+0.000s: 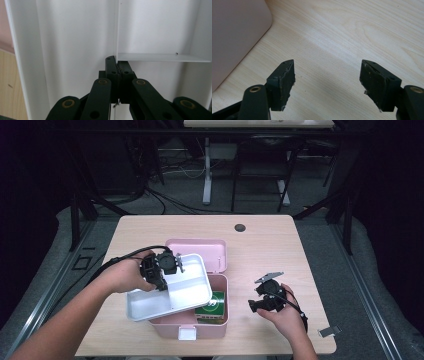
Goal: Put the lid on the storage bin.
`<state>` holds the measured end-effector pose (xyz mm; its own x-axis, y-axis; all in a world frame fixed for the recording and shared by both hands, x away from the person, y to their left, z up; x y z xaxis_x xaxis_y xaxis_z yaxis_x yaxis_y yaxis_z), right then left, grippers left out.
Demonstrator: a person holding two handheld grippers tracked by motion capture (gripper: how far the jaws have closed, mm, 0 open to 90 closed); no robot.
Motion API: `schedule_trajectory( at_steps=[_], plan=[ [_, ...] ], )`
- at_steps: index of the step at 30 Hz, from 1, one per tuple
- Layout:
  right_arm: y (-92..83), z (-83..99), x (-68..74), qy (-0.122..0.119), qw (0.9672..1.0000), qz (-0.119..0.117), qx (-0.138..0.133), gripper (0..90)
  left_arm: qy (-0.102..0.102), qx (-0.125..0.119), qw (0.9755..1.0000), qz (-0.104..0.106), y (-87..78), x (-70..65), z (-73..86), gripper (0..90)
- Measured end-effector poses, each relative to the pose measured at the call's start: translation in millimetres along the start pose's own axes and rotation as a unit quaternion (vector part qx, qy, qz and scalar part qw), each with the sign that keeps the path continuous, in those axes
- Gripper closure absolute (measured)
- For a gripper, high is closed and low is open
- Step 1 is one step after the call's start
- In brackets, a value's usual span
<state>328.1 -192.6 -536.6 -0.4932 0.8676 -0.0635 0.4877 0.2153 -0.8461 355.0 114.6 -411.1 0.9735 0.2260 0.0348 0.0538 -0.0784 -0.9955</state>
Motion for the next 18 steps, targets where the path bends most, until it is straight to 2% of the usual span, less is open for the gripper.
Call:
schedule_trajectory(
  at_steps=[2, 3, 4, 5, 7, 11, 17, 18],
  plan=[
    [0.0, 0.0, -0.1, 0.000, 1.0000, -0.001, 0.000, 28.4, 0.004, 0.002, 1.0000, 0.001, 0.1, -1.1, -2.3, 89.0],
    [0.0, 0.1, -0.5, 0.001, 1.0000, -0.002, -0.001, 28.4, 0.018, 0.001, 0.9998, -0.003, 0.7, -2.9, -6.0, 89.1],
    [0.0, 0.1, -0.5, 0.001, 1.0000, -0.002, -0.001, 28.4, 0.018, 0.001, 0.9998, -0.003, 0.7, -2.9, -6.0, 89.0],
    [0.2, 0.2, -1.0, 0.002, 1.0000, -0.002, 0.000, 28.4, 0.031, 0.009, 0.9995, -0.004, 0.3, -5.3, -11.0, 89.0],
    [0.0, 0.2, -1.0, 0.001, 1.0000, -0.003, 0.004, 28.4, 0.041, 0.001, 0.9992, -0.007, 0.9, -7.6, -14.9, 89.0],
    [-0.2, 0.3, -1.2, 0.001, 1.0000, -0.002, 0.004, 28.4, 0.050, -0.003, 0.9987, -0.002, 1.5, -10.6, -20.8, 89.0],
    [-0.3, 0.6, -1.9, 0.003, 1.0000, -0.002, 0.001, 28.4, 0.077, -0.001, 0.9970, -0.002, 7.2, -16.7, -30.1, 89.0],
    [-0.5, 0.8, -2.3, 0.004, 1.0000, -0.002, 0.002, 28.4, 0.079, -0.002, 0.9969, 0.003, 9.1, -17.9, -32.2, 89.0]
  ],
)
Point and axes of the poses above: each handheld gripper's, and its own axes: y roughly forward along the jaws, z roughly out of its underside, x roughly to its left, the point moved 2 cm from there along y, roughly forward along the jaws, and after that the axes turned 1 degree about z, right-handed, at the moved point
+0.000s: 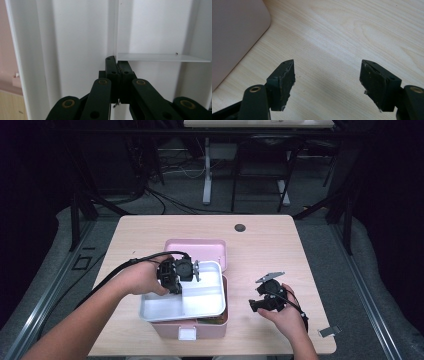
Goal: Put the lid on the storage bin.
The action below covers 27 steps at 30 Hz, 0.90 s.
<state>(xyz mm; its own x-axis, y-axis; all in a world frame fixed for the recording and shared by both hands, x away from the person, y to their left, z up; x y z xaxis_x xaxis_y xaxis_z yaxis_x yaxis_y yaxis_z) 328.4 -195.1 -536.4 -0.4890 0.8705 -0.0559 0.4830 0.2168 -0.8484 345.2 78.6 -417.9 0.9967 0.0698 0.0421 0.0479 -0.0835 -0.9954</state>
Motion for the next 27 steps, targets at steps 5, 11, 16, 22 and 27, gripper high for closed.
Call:
schedule_trajectory(
  at_steps=[5, 11, 16, 22, 27],
  plan=[
    [0.3, 0.3, -0.7, 0.000, 1.0000, 0.001, -0.005, 28.4, 0.014, 0.004, 0.9999, 0.004, 4.4, -1.8, -4.7, 89.1],
    [0.3, 0.7, -1.1, 0.001, 1.0000, -0.001, -0.005, 28.4, 0.023, 0.003, 0.9997, 0.012, 11.3, -2.3, -8.3, 89.0],
    [0.4, 0.7, -1.3, 0.003, 1.0000, -0.001, -0.005, 28.4, 0.026, 0.003, 0.9996, 0.013, 16.4, -2.7, -10.6, 89.0],
    [1.0, 0.8, -1.3, 0.002, 1.0000, -0.001, -0.005, 28.4, 0.032, 0.008, 0.9994, 0.011, 21.2, -2.8, -11.8, 88.9],
    [0.7, 0.7, -1.3, 0.000, 1.0000, 0.000, -0.001, 28.4, 0.032, 0.004, 0.9994, 0.015, 28.5, -2.1, -11.8, 88.9]
  ],
)
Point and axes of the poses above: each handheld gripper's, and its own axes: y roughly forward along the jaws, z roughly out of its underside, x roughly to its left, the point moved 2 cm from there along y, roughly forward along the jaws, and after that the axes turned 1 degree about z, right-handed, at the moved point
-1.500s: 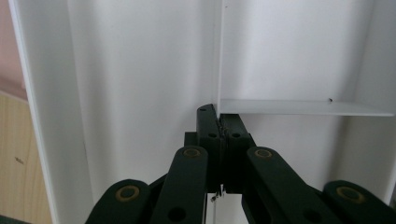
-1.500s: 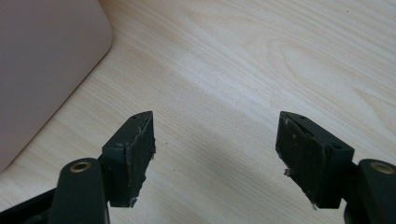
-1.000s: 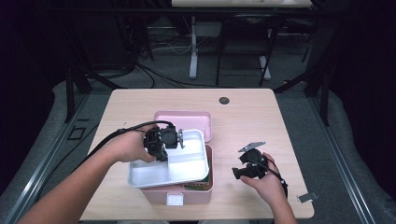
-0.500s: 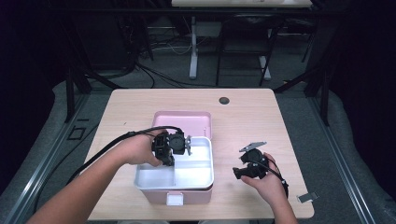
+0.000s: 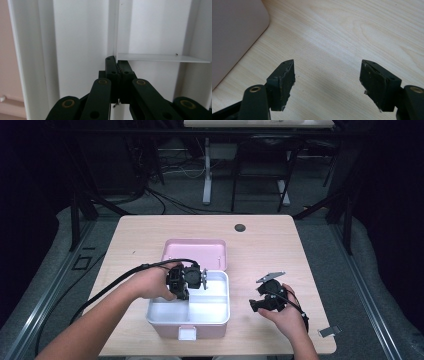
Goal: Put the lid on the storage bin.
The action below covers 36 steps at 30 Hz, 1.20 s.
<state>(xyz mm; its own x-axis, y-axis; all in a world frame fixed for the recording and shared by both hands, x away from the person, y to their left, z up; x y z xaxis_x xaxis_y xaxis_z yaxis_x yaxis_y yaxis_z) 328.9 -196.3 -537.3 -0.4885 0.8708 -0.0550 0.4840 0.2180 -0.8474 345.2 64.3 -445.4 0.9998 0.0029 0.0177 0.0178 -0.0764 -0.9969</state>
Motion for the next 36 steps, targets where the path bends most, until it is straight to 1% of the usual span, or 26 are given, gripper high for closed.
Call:
schedule_trajectory(
  at_steps=[1, 8, 12, 13, 17, 21, 22, 23, 24, 25, 27, 28, 29, 30, 33, 34, 35, 36],
  plan=[
    [0.5, 0.0, 0.1, 0.000, 1.0000, 0.000, -0.004, 28.4, 0.000, -0.001, 1.0000, 0.000, 1.3, 0.3, 0.4, 88.8],
    [1.4, 0.1, 0.0, 0.001, 1.0000, 0.001, -0.004, 28.4, 0.001, 0.010, 1.0000, -0.001, 7.1, -0.2, -1.3, 88.8],
    [2.6, 0.4, 0.0, 0.002, 1.0000, 0.002, 0.001, 28.4, 0.001, 0.010, 0.9999, -0.001, 10.1, -0.2, -1.2, 88.7],
    [3.6, 0.4, 0.4, 0.002, 1.0000, 0.003, -0.002, 28.4, -0.003, 0.002, 1.0000, 0.003, 11.7, 0.4, 0.0, 88.6],
    [3.9, -1.0, 2.3, -0.002, 1.0000, -0.003, -0.005, 29.0, -0.004, 0.000, 1.0000, 0.003, 12.0, 0.7, 1.3, 88.4],
    [2.0, -3.9, 3.0, -0.003, 0.9999, 0.000, -0.011, 29.4, -0.005, 0.000, 1.0000, 0.004, 12.5, 0.5, 1.0, 88.3],
    [1.0, -7.1, 3.5, 0.005, 0.9997, -0.003, -0.024, 29.4, -0.006, 0.002, 1.0000, 0.003, 13.1, 0.1, 0.7, 88.3],
    [1.0, -7.1, 3.5, 0.005, 0.9997, -0.003, -0.024, 29.4, -0.006, 0.002, 1.0000, 0.003, 13.1, 0.1, 0.7, 88.2],
    [0.9, -9.5, 4.2, 0.014, 0.9996, -0.005, -0.026, 29.6, -0.006, 0.002, 1.0000, 0.000, 14.2, -0.5, 0.5, 88.1],
    [0.9, -9.5, 4.2, 0.014, 0.9996, -0.005, -0.026, 29.6, -0.006, 0.002, 1.0000, 0.000, 14.2, -0.5, 0.5, 88.0],
    [2.4, -11.3, 5.9, 0.031, 0.9991, -0.020, -0.021, 32.0, -0.005, 0.008, 1.0000, -0.001, 14.4, -0.5, -0.3, 88.0],
    [4.5, -13.9, 7.4, 0.035, 0.9986, -0.029, -0.028, 34.9, -0.005, 0.009, 0.9999, -0.001, 14.4, -0.6, -0.6, 87.9],
    [4.5, -13.9, 7.4, 0.035, 0.9986, -0.029, -0.028, 34.9, -0.005, 0.009, 0.9999, -0.001, 14.4, -0.6, -0.6, 87.9],
    [6.0, -17.1, 8.9, 0.038, 0.9987, -0.023, -0.025, 36.4, -0.004, 0.010, 0.9999, -0.001, 14.5, -0.5, -0.7, 87.8],
    [6.8, -21.1, 8.9, 0.036, 0.9987, -0.024, -0.026, 37.8, -0.005, 0.015, 0.9999, -0.003, 14.8, -1.5, -2.2, 87.7],
    [6.3, -26.0, 8.2, 0.036, 0.9985, -0.026, -0.031, 40.6, -0.004, 0.020, 0.9998, -0.007, 15.3, -2.1, -3.8, 87.5],
    [6.3, -26.0, 8.2, 0.036, 0.9985, -0.026, -0.031, 40.6, -0.004, 0.020, 0.9998, -0.007, 15.3, -2.1, -3.8, 87.3],
    [5.8, -28.4, 7.7, 0.040, 0.9983, -0.027, -0.032, 41.1, -0.005, 0.023, 0.9997, -0.008, 15.8, -2.6, -4.7, 87.3]
  ],
)
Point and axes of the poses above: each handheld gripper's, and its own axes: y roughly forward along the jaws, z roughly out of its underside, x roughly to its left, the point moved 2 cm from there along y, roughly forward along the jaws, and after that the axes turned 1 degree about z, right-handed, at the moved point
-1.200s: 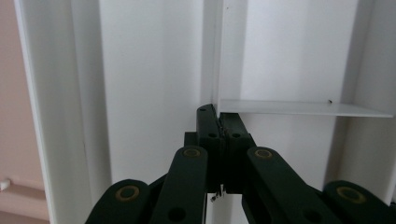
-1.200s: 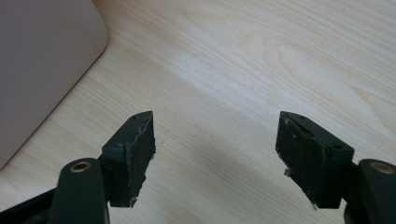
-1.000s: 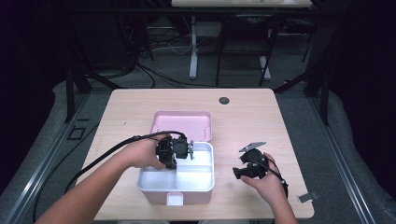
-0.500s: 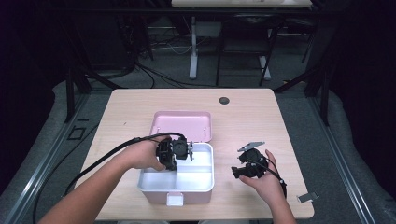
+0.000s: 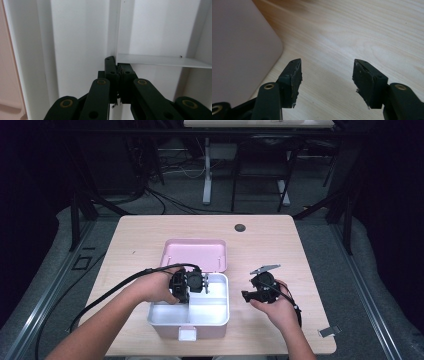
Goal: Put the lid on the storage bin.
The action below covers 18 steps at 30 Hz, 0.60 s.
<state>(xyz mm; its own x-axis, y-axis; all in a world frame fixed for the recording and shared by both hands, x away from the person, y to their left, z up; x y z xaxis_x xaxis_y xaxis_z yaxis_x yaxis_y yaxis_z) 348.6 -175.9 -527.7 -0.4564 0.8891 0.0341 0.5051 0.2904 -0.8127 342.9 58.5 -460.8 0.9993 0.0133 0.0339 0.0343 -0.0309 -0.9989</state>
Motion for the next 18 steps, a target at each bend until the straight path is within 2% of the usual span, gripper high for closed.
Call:
schedule_trajectory(
  at_steps=[4, 6, 7, 8, 11, 12, 16, 18],
  plan=[
    [-0.8, -8.3, -0.7, 0.017, 0.9998, -0.006, 0.013, 42.4, 0.003, 0.007, 1.0000, -0.003, -0.4, -0.9, -1.1, 87.0],
    [-0.9, -12.1, -0.8, 0.014, 0.9998, -0.008, 0.015, 43.9, 0.002, 0.007, 1.0000, -0.004, -0.3, -1.2, -1.0, 86.9],
    [-1.4, -16.2, 0.3, 0.018, 0.9997, -0.004, 0.017, 49.2, 0.002, 0.007, 1.0000, -0.004, -0.3, -1.2, -1.1, 86.9],
    [-1.7, -18.1, 0.7, 0.023, 0.9994, -0.005, 0.024, 50.3, 0.002, 0.006, 1.0000, -0.003, -0.3, -1.0, -1.0, 86.9],
    [-1.8, -22.3, 0.5, 0.022, 0.9993, -0.010, 0.029, 51.9, 0.003, 0.008, 1.0000, -0.003, -0.3, -0.9, -1.1, 86.9],
    [-2.4, -27.4, 0.5, 0.021, 0.9992, -0.001, 0.034, 52.1, 0.003, 0.007, 1.0000, -0.003, -0.3, -0.6, -1.1, 87.0],
    [-3.9, -34.5, -0.6, 0.022, 0.9991, 0.002, 0.037, 52.3, 0.003, 0.008, 1.0000, -0.001, -0.3, -0.3, -1.3, 87.0],
    [-5.3, -41.2, -1.9, 0.026, 0.9992, -0.003, 0.031, 52.3, 0.002, 0.008, 1.0000, -0.001, -0.3, -0.5, -1.4, 87.0]
  ],
)
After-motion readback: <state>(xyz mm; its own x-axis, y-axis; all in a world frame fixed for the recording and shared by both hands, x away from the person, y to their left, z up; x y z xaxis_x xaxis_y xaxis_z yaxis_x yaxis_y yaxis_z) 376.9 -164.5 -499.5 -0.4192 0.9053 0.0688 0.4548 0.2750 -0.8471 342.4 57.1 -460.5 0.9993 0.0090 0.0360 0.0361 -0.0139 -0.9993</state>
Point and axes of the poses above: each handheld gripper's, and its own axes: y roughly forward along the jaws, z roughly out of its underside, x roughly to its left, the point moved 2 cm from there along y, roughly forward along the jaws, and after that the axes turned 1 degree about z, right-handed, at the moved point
